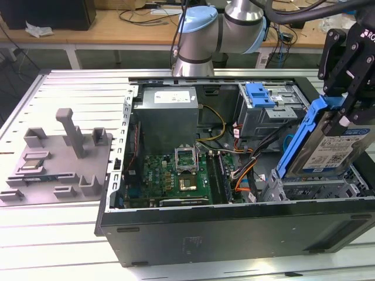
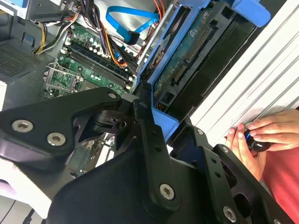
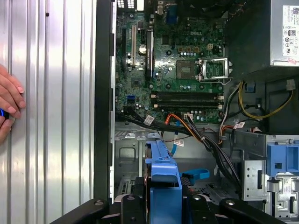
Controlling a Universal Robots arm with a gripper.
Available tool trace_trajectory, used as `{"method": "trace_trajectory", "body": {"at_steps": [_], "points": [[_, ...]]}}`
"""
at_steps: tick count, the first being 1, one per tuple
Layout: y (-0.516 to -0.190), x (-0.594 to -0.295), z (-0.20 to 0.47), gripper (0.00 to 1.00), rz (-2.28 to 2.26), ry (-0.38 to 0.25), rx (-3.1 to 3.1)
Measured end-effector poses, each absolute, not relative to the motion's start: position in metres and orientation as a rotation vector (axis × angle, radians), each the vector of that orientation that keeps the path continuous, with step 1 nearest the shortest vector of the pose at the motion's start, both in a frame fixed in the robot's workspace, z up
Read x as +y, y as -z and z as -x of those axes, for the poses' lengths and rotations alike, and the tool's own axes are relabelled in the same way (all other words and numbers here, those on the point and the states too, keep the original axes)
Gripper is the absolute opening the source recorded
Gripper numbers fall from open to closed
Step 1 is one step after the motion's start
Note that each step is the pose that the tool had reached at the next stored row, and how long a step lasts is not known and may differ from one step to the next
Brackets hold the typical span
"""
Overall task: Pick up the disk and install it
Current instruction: 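Insert the disk into the insertion slot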
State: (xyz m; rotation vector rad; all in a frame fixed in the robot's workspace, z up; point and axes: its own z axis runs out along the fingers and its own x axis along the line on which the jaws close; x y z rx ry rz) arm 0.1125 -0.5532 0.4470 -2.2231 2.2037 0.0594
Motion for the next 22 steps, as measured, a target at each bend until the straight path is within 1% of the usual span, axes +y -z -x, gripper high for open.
{"method": "trace_trajectory", "body": {"at_steps": [22], "points": [[-0.431,-0.553,-0.112,0.37,2.223,-0.059,2.204]]}}
